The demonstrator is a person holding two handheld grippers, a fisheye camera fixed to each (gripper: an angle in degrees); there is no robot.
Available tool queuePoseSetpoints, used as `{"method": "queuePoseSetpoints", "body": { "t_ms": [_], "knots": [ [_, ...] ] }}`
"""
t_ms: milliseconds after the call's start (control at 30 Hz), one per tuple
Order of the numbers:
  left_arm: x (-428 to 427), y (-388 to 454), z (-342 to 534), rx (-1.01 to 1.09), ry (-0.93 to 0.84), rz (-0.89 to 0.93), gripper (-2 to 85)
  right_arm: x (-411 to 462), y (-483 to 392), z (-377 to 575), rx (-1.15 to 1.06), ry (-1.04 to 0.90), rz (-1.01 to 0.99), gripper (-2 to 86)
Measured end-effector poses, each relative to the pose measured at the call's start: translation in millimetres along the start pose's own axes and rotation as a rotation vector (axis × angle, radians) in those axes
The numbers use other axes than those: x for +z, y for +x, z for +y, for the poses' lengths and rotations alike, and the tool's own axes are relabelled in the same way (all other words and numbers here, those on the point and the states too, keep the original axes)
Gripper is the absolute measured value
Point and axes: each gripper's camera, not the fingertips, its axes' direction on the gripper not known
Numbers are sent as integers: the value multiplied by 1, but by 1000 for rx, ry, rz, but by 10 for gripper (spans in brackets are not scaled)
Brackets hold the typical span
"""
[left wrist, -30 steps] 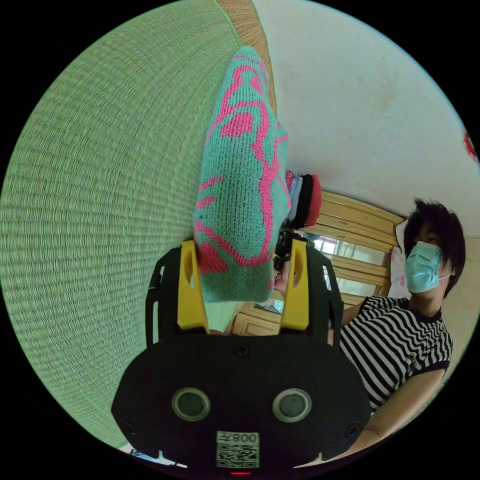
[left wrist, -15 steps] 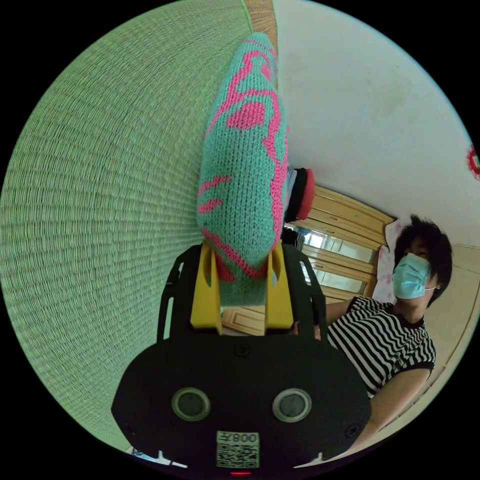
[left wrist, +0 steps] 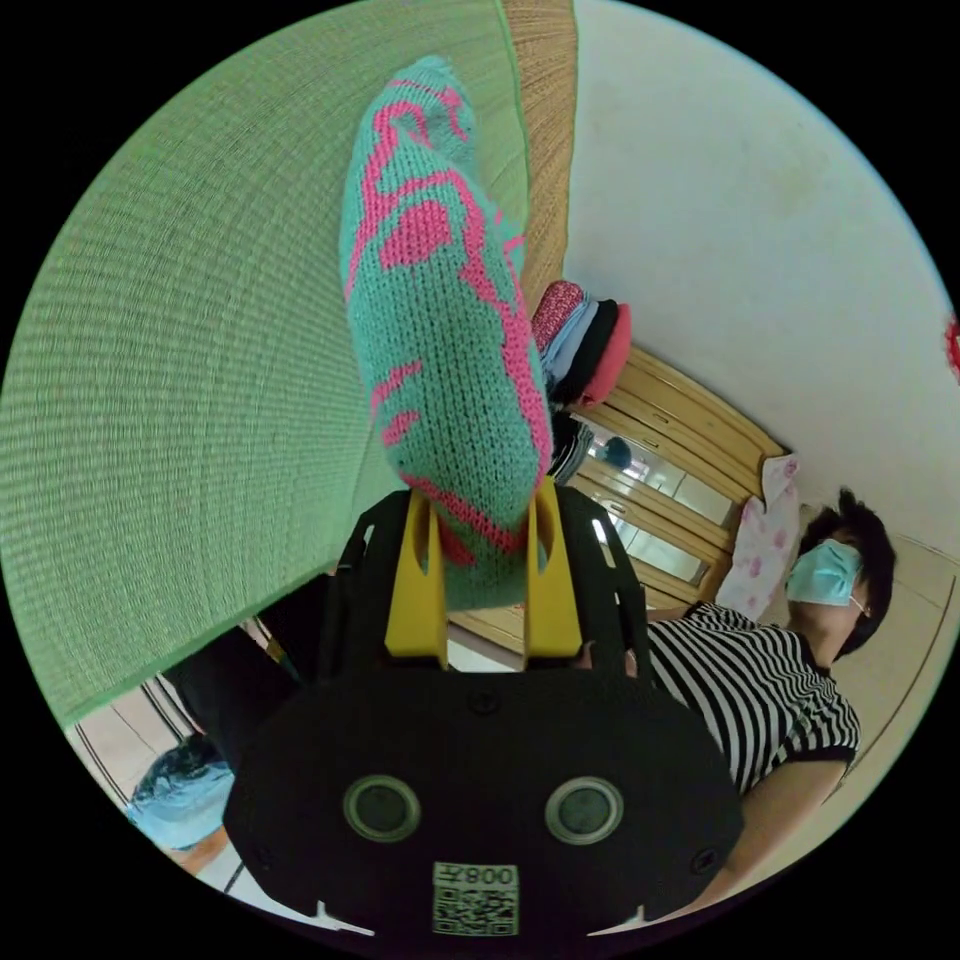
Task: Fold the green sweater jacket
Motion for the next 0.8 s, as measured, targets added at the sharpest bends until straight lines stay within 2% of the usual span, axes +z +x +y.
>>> {"method": "queuePoseSetpoints", "body": {
  "t_ms": [367,533,733,800],
  "knots": [
    [97,-4,-24,-40,-106,43,131,-62,-81,170,7,56,11,79],
    [172,-3,-70,11,-160,51,130,-111,-112,233,-20,136,-17,78],
    [286,35,-157,174,-179,68,128,-216,-177,289,-183,247,21,77],
    [330,55,-188,251,-177,79,128,-276,-212,308,-276,294,64,76]
  ]
}}
